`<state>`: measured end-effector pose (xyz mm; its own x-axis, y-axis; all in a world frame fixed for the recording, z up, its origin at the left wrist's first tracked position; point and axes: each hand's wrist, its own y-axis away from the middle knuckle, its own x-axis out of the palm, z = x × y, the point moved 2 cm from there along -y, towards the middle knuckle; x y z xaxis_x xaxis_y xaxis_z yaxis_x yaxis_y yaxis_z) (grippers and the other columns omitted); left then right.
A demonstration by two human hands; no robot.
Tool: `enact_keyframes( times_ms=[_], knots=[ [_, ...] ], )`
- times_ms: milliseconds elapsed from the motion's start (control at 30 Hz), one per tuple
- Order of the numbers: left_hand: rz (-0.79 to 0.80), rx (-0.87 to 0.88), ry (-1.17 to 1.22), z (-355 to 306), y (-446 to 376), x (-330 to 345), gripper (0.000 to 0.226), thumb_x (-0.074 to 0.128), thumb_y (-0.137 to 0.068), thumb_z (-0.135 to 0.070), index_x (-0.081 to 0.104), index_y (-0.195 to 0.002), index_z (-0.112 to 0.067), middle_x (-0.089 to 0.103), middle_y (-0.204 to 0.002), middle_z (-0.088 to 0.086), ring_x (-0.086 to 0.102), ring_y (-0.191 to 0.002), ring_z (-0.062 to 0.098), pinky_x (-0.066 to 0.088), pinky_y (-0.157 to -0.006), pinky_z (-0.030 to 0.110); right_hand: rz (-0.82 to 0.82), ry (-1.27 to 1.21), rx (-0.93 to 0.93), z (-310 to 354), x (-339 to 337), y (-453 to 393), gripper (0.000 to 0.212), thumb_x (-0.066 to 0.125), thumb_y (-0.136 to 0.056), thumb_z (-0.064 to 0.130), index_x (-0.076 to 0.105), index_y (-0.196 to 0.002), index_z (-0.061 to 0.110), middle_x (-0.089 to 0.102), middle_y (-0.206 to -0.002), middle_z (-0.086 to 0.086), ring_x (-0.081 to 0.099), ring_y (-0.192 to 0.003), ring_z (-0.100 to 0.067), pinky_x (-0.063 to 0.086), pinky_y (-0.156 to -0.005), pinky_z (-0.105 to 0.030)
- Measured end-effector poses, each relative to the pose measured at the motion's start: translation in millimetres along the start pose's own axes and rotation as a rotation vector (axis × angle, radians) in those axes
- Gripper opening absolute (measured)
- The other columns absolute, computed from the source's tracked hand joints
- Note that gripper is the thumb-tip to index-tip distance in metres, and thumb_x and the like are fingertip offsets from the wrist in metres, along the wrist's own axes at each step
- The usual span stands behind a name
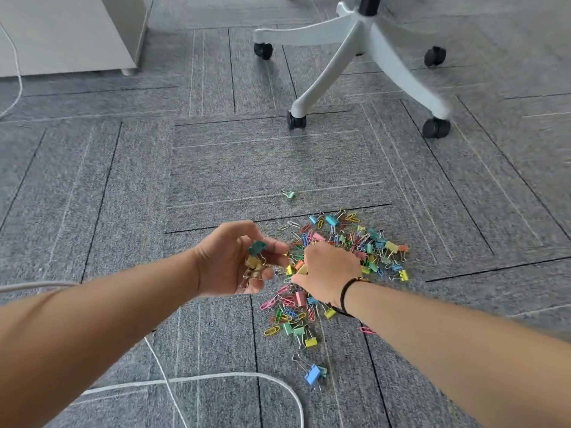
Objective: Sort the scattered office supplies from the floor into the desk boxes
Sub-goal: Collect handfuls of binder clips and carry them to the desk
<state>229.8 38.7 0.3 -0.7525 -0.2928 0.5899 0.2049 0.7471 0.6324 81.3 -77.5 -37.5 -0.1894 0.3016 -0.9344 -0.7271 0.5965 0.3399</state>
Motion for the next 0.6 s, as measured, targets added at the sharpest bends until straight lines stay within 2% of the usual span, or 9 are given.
enact_keyframes(
  times_ms=[67,100,167,200,233,267,333,433,600],
  knots=[
    [-0.035,-0.003,0.018,1.5,1.5,1.2,0.039,0.052,-0.079,-0.032,0.069,-0.099,-0.003,0.067,-0.099,0.015,0.058,-0.069,0.021,0.047,-0.055,0.024,0.014,-0.045,-0.020,-1.4,0.5,-1.4,0.029,0.056,-0.091,0.048,0.058,-0.095,0.019,0.060,-0.093,0.000,0.064,-0.085,-0.022,0.051,-0.069,-0.034],
    [-0.054,-0.004,0.033,2.0,1.9,1.4,0.043,0.050,-0.081,-0.036,0.068,-0.101,-0.002,0.067,-0.098,0.015,0.059,-0.071,0.022,0.048,-0.055,0.025,0.050,-0.148,-0.025,-3.4,1.1,-2.2,0.025,0.056,-0.088,0.044,0.057,-0.084,0.020,0.057,-0.082,0.002,0.061,-0.075,-0.019,0.056,-0.072,-0.037],
    [-0.089,-0.002,0.063,2.4,2.0,0.2,0.049,0.048,-0.084,-0.041,0.067,-0.103,-0.001,0.066,-0.097,0.016,0.060,-0.073,0.024,0.050,-0.056,0.026,0.181,-0.546,0.012,-9.6,1.9,-2.0,0.024,0.058,-0.086,0.035,0.056,-0.072,0.016,0.048,-0.066,0.001,0.046,-0.055,-0.014,0.059,-0.070,-0.036],
    [-0.105,-0.001,0.076,2.2,1.6,-0.3,0.050,0.047,-0.085,-0.043,0.067,-0.104,0.000,0.066,-0.097,0.017,0.061,-0.074,0.025,0.050,-0.057,0.027,0.270,-0.849,0.086,-12.9,-1.8,0.7,0.021,0.058,-0.088,0.028,0.058,-0.078,0.010,0.046,-0.067,-0.002,0.039,-0.050,-0.012,0.054,-0.060,-0.029],
    [-0.122,0.001,0.088,2.0,0.7,-1.0,0.051,0.047,-0.086,-0.043,0.068,-0.103,0.000,0.066,-0.096,0.018,0.062,-0.075,0.026,0.051,-0.058,0.028,0.360,-1.161,0.170,-17.8,-5.9,4.6,0.017,0.057,-0.090,0.021,0.058,-0.086,0.004,0.046,-0.070,-0.004,0.034,-0.048,-0.011,0.043,-0.048,-0.024],
    [-0.138,0.003,0.098,1.6,-0.4,-1.1,0.052,0.047,-0.086,-0.044,0.069,-0.102,0.000,0.066,-0.096,0.019,0.062,-0.076,0.027,0.052,-0.058,0.028,0.442,-1.421,0.242,-24.0,-9.8,9.9,0.012,0.055,-0.090,0.015,0.055,-0.086,0.005,0.047,-0.070,-0.004,0.032,-0.048,-0.011,0.032,-0.043,-0.023],
    [-0.167,0.003,0.102,1.1,-4.2,1.0,0.053,0.046,-0.087,-0.045,0.069,-0.102,0.000,0.066,-0.095,0.019,0.063,-0.076,0.027,0.053,-0.058,0.030,0.549,-1.695,0.333,-36.6,-16.6,22.2,0.013,0.054,-0.086,0.012,0.052,-0.073,0.011,0.051,-0.065,-0.004,0.036,-0.050,-0.014,0.025,-0.043,-0.025],
    [-0.212,-0.010,0.044,3.3,-12.4,5.2,0.055,0.043,-0.090,-0.047,0.068,-0.102,0.000,0.066,-0.094,0.019,0.063,-0.075,0.026,0.053,-0.060,0.031,0.560,-1.779,0.438,-52.3,-13.9,36.4,0.015,0.054,-0.082,0.012,0.051,-0.068,0.014,0.048,-0.062,-0.003,0.038,-0.051,-0.014,0.028,-0.042,-0.023],
    [-0.253,-0.042,-0.007,13.1,-23.1,14.4,0.055,0.037,-0.095,-0.047,0.063,-0.105,0.001,0.066,-0.086,0.017,0.061,-0.069,0.025,0.052,-0.058,0.030,0.537,-1.689,0.575,-62.0,-2.7,48.3,0.029,0.057,-0.092,0.025,0.051,-0.064,0.018,0.040,-0.057,0.002,0.026,-0.047,-0.012,0.019,-0.046,-0.023]
  ],
)
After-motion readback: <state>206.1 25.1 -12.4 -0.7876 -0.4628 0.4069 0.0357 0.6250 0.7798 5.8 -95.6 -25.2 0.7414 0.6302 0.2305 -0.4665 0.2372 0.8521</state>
